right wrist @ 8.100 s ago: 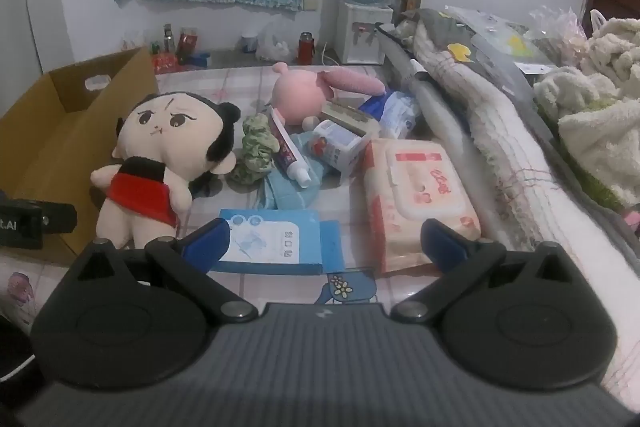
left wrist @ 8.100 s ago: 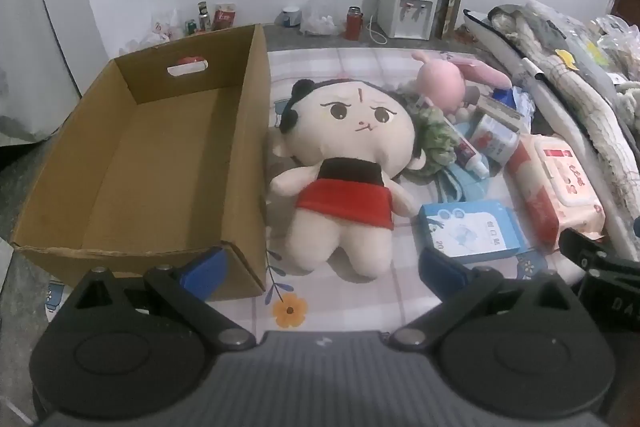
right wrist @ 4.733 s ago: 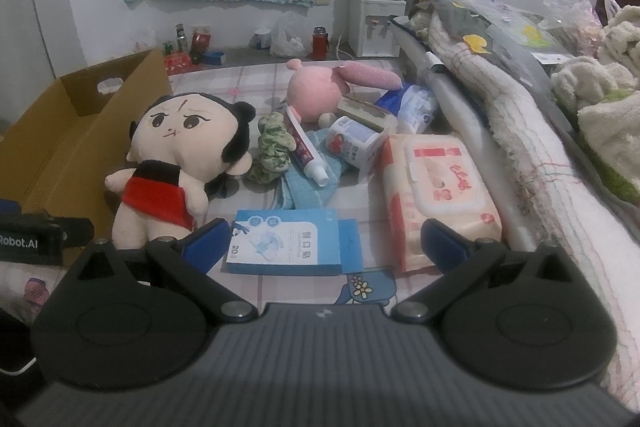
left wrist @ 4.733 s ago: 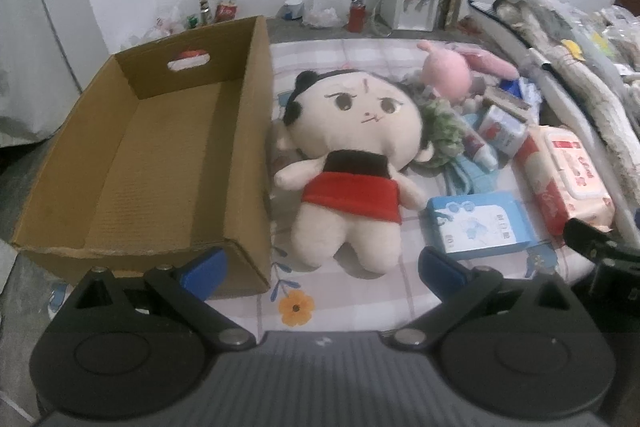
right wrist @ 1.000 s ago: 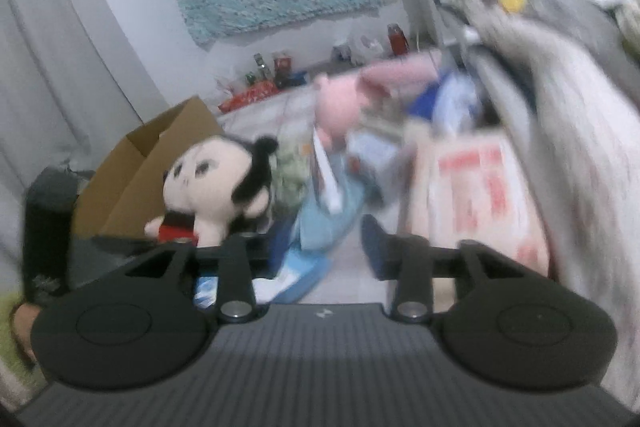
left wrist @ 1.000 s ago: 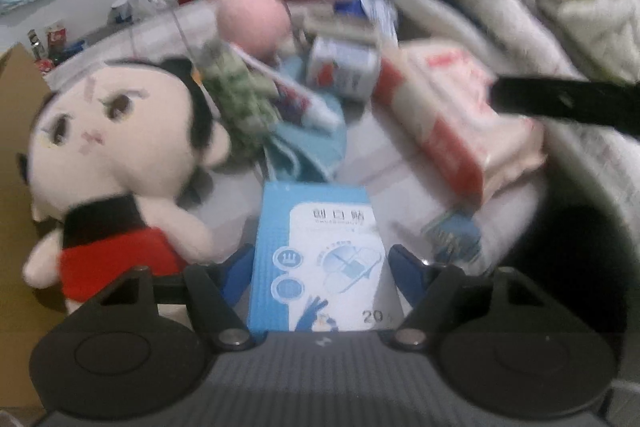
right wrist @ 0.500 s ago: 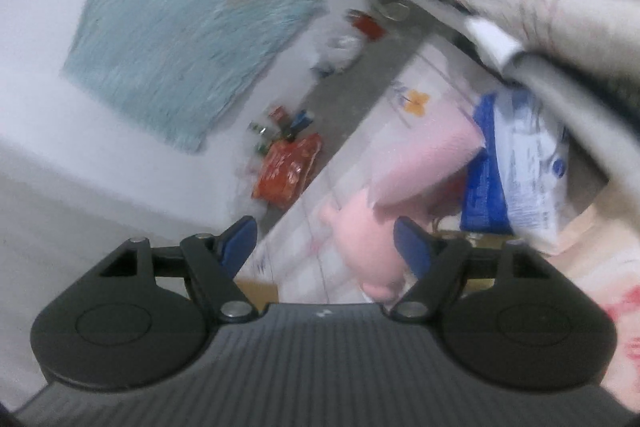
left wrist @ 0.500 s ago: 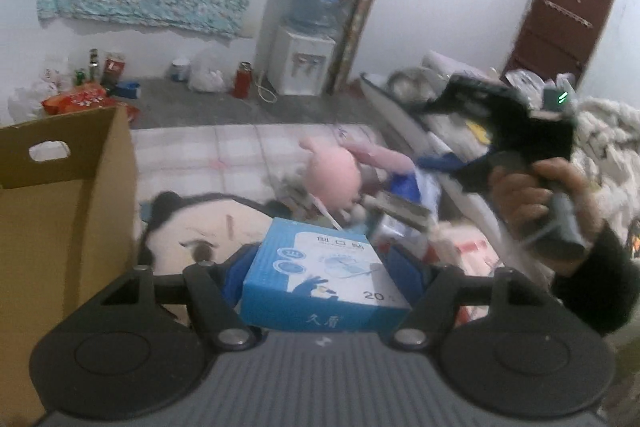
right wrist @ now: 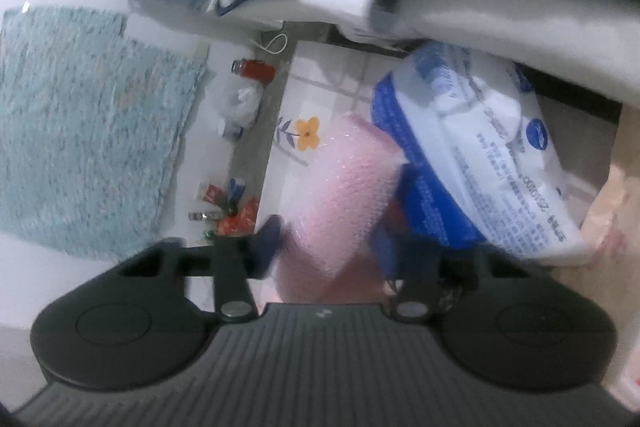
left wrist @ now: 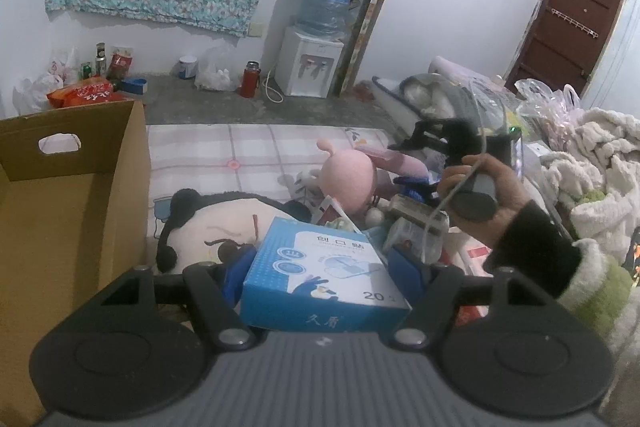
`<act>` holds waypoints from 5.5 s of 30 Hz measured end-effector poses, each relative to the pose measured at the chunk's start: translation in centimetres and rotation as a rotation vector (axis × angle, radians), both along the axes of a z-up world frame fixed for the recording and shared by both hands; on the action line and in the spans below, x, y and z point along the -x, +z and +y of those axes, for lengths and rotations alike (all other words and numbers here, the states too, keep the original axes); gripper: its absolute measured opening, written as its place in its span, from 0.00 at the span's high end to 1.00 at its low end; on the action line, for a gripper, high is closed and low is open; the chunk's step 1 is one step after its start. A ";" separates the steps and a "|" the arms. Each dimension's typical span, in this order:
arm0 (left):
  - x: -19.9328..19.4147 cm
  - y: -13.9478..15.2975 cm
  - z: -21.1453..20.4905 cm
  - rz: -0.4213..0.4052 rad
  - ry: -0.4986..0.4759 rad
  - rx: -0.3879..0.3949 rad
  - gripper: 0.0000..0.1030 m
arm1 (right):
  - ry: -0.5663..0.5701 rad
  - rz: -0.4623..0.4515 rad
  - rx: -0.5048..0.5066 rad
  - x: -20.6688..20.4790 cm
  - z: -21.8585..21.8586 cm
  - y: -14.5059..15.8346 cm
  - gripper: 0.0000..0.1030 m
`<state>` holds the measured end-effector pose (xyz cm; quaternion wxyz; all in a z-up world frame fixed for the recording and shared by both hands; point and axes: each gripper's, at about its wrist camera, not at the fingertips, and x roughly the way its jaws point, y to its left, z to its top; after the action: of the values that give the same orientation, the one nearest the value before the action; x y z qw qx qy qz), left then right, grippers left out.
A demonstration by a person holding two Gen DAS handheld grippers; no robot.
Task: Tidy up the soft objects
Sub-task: 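Lift the blue box with the left tool while the right tool grasps the pink sponge, then carry both items to the cardboard box while the left tool releases the blue box inside, then lower the pink sponge into the cardboard box and open the right tool, then regrasp the pink sponge with the right tool and lay it beside the blue box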
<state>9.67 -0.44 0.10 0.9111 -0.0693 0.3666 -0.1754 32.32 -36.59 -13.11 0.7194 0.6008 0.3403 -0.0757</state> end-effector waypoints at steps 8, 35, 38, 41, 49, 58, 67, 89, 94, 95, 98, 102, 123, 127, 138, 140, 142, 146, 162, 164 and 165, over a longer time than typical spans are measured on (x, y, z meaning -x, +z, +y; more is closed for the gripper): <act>0.9 0.4 0.9 -0.015 0.024 -0.008 0.29 | 0.034 -0.220 0.006 4.7 0.5 2.5 0.68; 10.8 10.1 13.3 -0.150 0.355 -0.128 0.29 | 0.847 -0.632 0.162 22.4 22.4 19.6 0.68; 9.9 10.5 15.6 -0.143 0.404 -0.146 0.29 | 0.917 -0.635 0.206 21.1 25.5 21.1 0.68; 8.6 10.6 17.8 -0.134 0.437 -0.163 0.29 | 0.996 -0.613 0.265 19.6 28.7 22.5 0.68; 0.7 8.2 23.5 -0.019 0.492 -0.230 0.29 | 1.186 -0.481 0.376 13.4 37.7 23.5 0.68; -9.0 3.8 25.9 0.105 0.461 -0.353 0.29 | 1.346 -0.213 0.388 4.3 47.0 19.1 0.68; -15.6 0.5 24.8 0.130 0.441 -0.407 0.28 | 1.364 -0.151 0.446 0.7 49.1 16.1 0.67; -16.0 1.5 25.0 0.156 0.476 -0.441 0.20 | 1.504 -0.009 0.431 -3.5 51.2 10.3 0.65; -13.9 3.2 25.2 0.136 0.486 -0.423 0.20 | 1.547 -0.054 0.487 -4.9 53.8 9.5 0.56; -13.5 3.4 25.3 0.134 0.490 -0.412 0.20 | 1.557 -0.055 0.499 -5.1 54.1 9.2 0.52; -12.8 3.9 25.7 0.130 0.497 -0.392 0.20 | 1.526 -0.041 0.606 -5.8 54.6 8.8 0.30; -11.8 4.6 25.8 0.109 0.506 -0.388 0.20 | 1.501 -0.070 0.690 -5.8 54.6 9.2 0.21; -8.7 6.5 29.4 0.062 0.593 -0.312 0.13 | 1.867 -0.113 0.682 3.4 63.8 5.3 0.80; -8.6 5.9 30.1 0.070 0.601 -0.299 0.11 | 1.762 -0.130 0.674 1.0 63.7 4.7 0.80; -8.5 5.5 31.0 0.070 0.612 -0.267 0.07 | 1.668 -0.305 0.613 0.2 59.3 8.4 0.78; -8.3 5.4 31.0 0.074 0.608 -0.262 0.06 | 1.673 -0.309 0.711 1.2 58.2 9.9 0.78; -8.0 5.4 31.1 0.075 0.607 -0.257 0.05 | 1.671 -0.290 0.861 2.0 57.3 10.9 0.78; -7.7 5.4 31.1 0.061 0.609 -0.277 0.04 | 1.683 -0.191 1.071 1.4 57.1 10.2 0.76; -6.9 5.2 31.5 0.049 0.615 -0.300 0.04 | 1.703 -0.038 0.960 -0.6 60.1 5.1 0.68; -6.8 5.2 31.7 0.048 0.618 -0.298 0.04 | 1.686 -0.050 0.949 -0.5 59.9 5.7 0.68; -6.8 5.2 31.7 0.047 0.621 -0.296 0.04 | 1.675 -0.056 0.938 -0.5 59.6 6.1 0.68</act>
<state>16.45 31.30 5.29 0.9125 -0.0487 0.3704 0.1669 32.77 23.03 -7.02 0.7150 -0.1851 0.5770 0.3488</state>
